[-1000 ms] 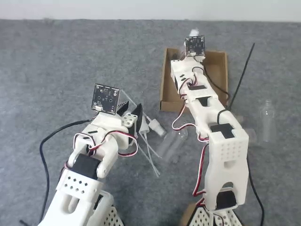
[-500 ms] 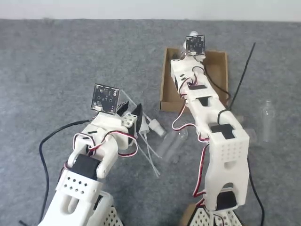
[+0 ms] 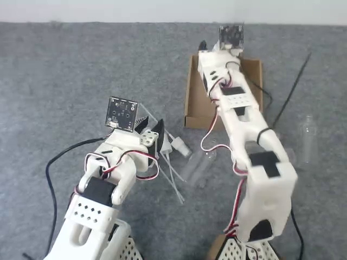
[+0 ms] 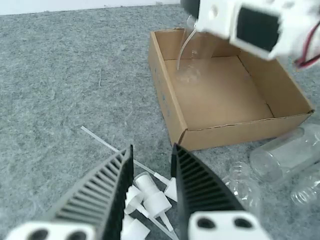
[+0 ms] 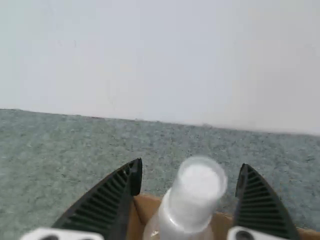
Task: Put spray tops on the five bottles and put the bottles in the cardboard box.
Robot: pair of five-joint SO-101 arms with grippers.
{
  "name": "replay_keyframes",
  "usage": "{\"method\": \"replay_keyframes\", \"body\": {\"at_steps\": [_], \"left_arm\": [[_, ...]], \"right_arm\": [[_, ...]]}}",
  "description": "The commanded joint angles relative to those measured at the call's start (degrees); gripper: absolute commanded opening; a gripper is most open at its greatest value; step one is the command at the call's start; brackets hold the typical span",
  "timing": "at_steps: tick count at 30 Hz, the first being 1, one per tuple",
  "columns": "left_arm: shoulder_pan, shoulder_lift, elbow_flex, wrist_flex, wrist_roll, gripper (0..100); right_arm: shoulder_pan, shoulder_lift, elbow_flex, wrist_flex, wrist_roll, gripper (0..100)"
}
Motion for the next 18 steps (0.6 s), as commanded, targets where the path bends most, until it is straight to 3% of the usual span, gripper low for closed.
{"method": "replay_keyframes", "body": {"at_steps": [1,18], "left_arm": [[0.18,-0.88,-0.48,-1.76,0.26,11],[-0.35,-0.70,-0.04,-3.34,0.26,11]], "right_arm": [[0.04,-11.65,-3.43,8.92,-0.62,26.0],[2.86,-45.41,-3.34,62.46,-0.18,26.2]]}}
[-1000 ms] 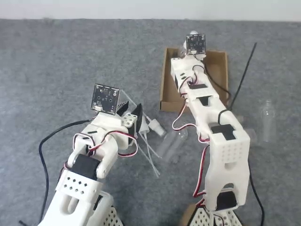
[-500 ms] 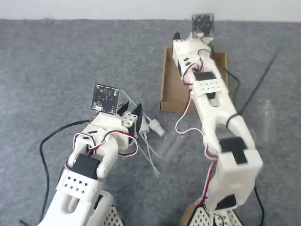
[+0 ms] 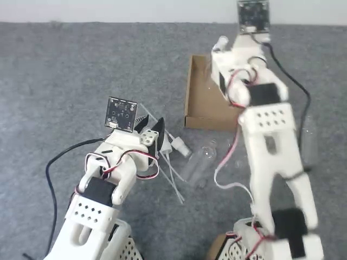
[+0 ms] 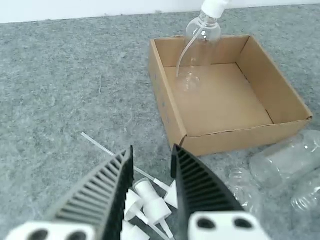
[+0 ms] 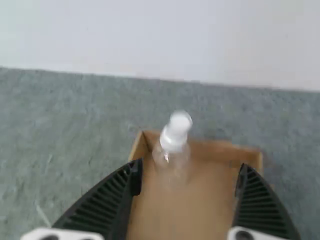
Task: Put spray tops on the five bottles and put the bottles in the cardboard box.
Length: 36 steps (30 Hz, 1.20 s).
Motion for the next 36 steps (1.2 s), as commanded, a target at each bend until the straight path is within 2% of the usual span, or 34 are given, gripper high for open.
{"method": "replay_keyframes", "body": {"at_steps": [1,3,6,12,16,18,22,30,36], "left_arm": [[-0.35,-0.79,-0.57,-1.41,0.26,11],[-0.35,-0.79,-0.57,-1.41,0.26,11],[-0.35,-0.79,-0.57,-1.41,0.26,11],[0.00,-0.79,-0.48,-1.41,0.26,11],[-0.18,-0.79,-0.57,-1.41,0.26,11],[-0.18,-0.79,-0.57,-1.41,0.26,11],[0.09,-0.79,-0.40,-1.41,0.26,11],[0.09,-0.53,-0.40,-1.41,0.26,11],[0.09,-0.79,-0.40,-1.41,0.26,11]], "right_arm": [[3.30,-10.86,-3.34,12.53,0.18,26.2],[6.37,-14.55,-3.16,18.77,4.13,26.3],[11.21,-17.89,-1.49,22.37,13.27,26.3],[27.30,-14.46,0.62,24.04,19.96,26.3],[31.87,-6.29,0.53,23.25,23.82,26.3],[31.34,-2.59,0.53,21.85,24.09,26.3],[25.19,2.95,0.53,18.33,23.74,26.3],[14.02,8.92,0.44,10.42,16.44,26.3],[12.53,14.46,0.44,4.88,13.71,26.1]]}}
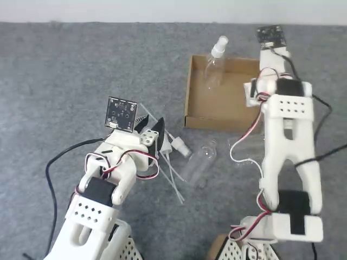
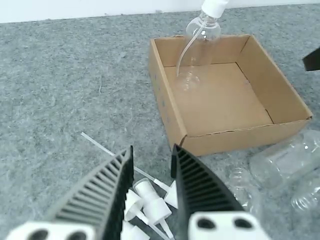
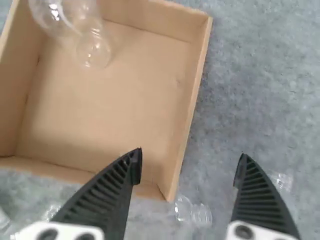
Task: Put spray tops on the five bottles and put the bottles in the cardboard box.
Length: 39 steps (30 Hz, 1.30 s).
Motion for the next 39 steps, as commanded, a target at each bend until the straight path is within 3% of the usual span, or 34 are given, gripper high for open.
{"method": "replay_keyframes", "body": {"at_steps": [1,16,22,39], "left_arm": [[0.09,-0.79,-0.40,-1.41,0.26,11],[0.18,-0.79,-0.40,-1.41,-2.02,11],[0.18,-0.79,-0.40,-1.41,-2.02,11],[0.18,-0.79,-0.40,-1.41,-2.02,11]], "right_arm": [[-0.31,1.10,-0.97,-3.65,-1.85,26.1],[0.92,12.88,-0.88,-9.71,-4.40,25.9],[1.27,14.46,-0.88,-9.71,-4.40,15.8],[1.01,14.55,1.58,-8.13,-4.48,12.8]]}}
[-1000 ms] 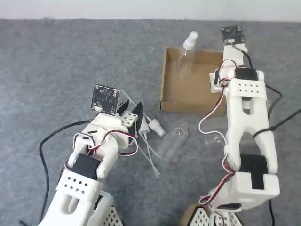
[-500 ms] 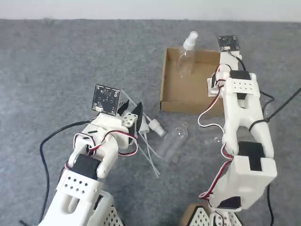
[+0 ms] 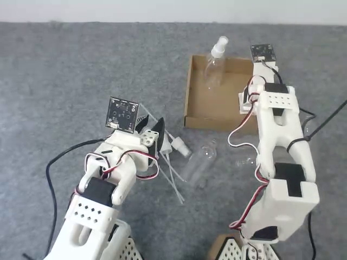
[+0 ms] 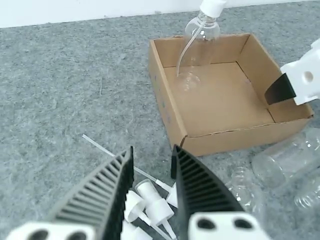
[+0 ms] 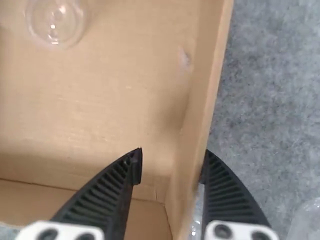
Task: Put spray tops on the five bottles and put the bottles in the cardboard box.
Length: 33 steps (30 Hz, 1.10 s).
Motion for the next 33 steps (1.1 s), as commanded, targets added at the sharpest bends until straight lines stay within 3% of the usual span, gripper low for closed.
{"method": "replay_keyframes", "body": {"at_steps": [1,4,33], "left_arm": [[0.18,-0.79,-0.40,-1.41,-0.79,11],[0.18,-0.79,-0.40,-1.41,-0.79,11],[0.18,-0.79,-0.40,-1.41,-0.79,11]], "right_arm": [[0.66,-0.75,-0.09,0.31,-0.88,10.7],[0.84,-0.75,-0.09,0.31,-0.88,6.8],[0.84,-0.75,2.11,0.40,-0.44,3.0]]}}
